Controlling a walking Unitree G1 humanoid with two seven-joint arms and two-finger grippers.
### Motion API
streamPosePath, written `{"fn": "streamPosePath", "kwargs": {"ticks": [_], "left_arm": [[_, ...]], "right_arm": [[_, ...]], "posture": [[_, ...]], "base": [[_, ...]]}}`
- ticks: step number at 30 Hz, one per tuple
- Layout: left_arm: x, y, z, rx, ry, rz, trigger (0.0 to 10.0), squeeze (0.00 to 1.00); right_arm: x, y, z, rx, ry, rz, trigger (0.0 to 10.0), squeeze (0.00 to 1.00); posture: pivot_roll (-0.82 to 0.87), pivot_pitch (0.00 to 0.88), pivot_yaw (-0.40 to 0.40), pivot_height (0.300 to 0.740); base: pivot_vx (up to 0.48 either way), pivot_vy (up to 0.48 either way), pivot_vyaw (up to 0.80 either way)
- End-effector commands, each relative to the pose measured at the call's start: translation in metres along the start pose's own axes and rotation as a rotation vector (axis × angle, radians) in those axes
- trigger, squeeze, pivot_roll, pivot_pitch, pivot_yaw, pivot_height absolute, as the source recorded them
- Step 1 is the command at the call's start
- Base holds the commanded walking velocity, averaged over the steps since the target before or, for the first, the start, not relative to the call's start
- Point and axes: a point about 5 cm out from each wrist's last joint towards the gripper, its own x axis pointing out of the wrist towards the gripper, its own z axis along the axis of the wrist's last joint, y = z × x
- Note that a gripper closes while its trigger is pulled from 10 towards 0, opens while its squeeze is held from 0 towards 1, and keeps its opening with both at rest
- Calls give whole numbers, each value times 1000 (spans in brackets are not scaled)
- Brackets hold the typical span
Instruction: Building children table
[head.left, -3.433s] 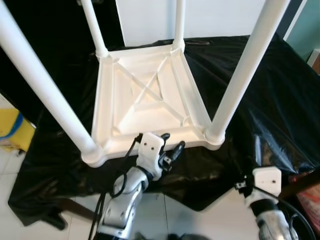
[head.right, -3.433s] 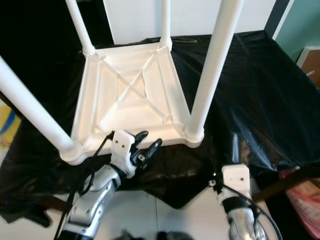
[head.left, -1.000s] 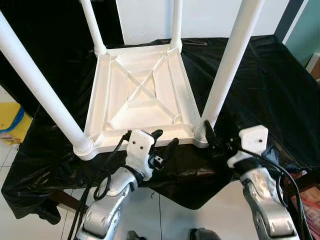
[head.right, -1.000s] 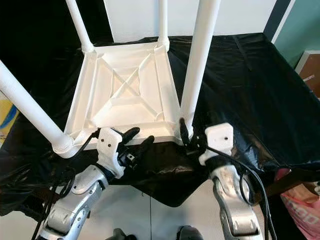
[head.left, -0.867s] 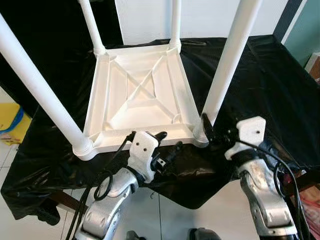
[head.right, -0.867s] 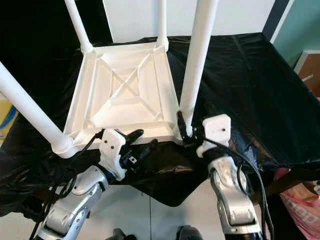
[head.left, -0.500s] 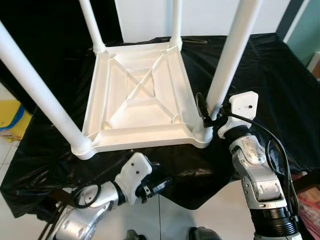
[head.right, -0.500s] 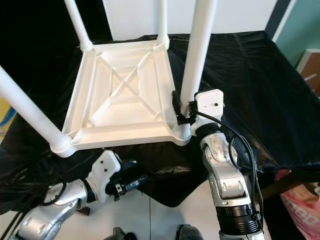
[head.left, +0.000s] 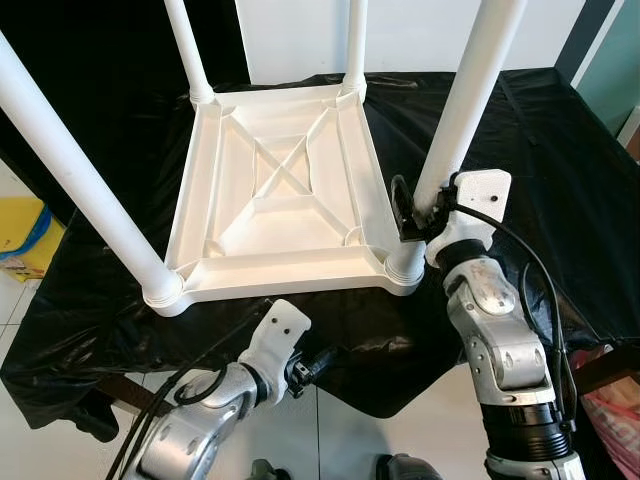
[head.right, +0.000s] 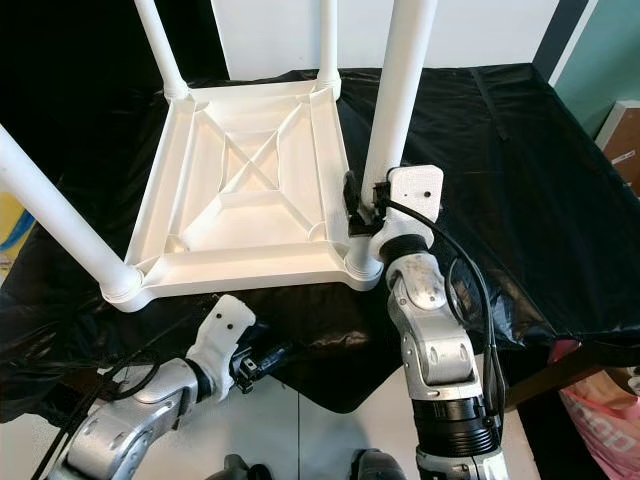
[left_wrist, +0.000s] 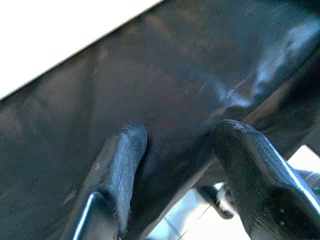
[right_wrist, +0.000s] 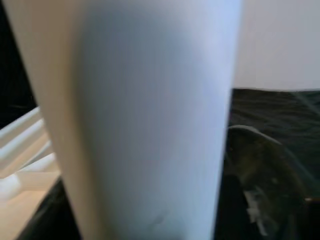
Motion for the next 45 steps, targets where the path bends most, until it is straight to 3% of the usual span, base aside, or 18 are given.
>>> {"fn": "streamPosePath", "kwargs": {"ticks": [1,3,4,6,7,11,21,24,30,34,41,43,44,45], "left_arm": [[0,7,-7,-15,50,54,10000,0],[-1,8,-7,-21,57,66,10000,0],[-1,13,-7,-31,75,104,10000,0],[-1,25,-7,-88,98,209,10000,0],[-1,25,-7,-88,98,209,10000,0],[-3,44,-2,-170,107,369,10000,0],[-6,56,4,-201,100,462,10000,0],[-7,64,7,-237,109,517,10000,0],[-7,70,8,-262,108,562,10000,0],[-5,105,22,-295,39,740,10000,0],[5,137,48,-323,-74,867,10000,0],[11,155,66,-365,-141,916,10000,0],[11,155,66,-365,-141,916,10000,0],[17,162,82,-364,-192,915,10000,0]], "right_arm": [[0,-2,5,36,-3,-21,0,0],[0,-3,5,50,1,-26,549,0],[1,-4,6,99,12,-33,10000,0],[1,-7,8,219,31,-59,10000,0],[1,-7,8,219,31,-59,10000,0],[-2,-11,12,420,45,-75,10000,0],[-7,-21,17,668,39,-108,10000,0],[-11,-27,18,788,35,-119,10000,0],[-14,-31,18,870,33,-133,10000,0],[-26,-40,11,1060,24,-189,10000,0],[-35,-47,5,1137,20,-222,10000,0],[-40,-50,0,1167,20,-244,10000,0],[-40,-50,0,1167,20,-244,10000,0],[-43,-52,-4,1220,15,-263,10000,0]], "posture": [[-139,121,11,740],[-139,121,11,740],[-142,120,13,740],[-140,118,11,740],[-140,118,11,740],[-143,114,9,740],[-151,113,9,740],[-158,114,12,740],[-165,119,16,740],[-185,128,25,740],[-199,136,31,740],[-205,139,35,740],[-205,139,35,740],[-210,142,35,740]], "base": [[0,0,0],[0,0,0],[0,0,0],[0,0,0],[0,0,0],[0,0,0],[0,0,0],[0,0,0],[0,0,0],[0,0,0],[0,0,0],[0,0,0],[0,0,0],[0,0,0]]}}
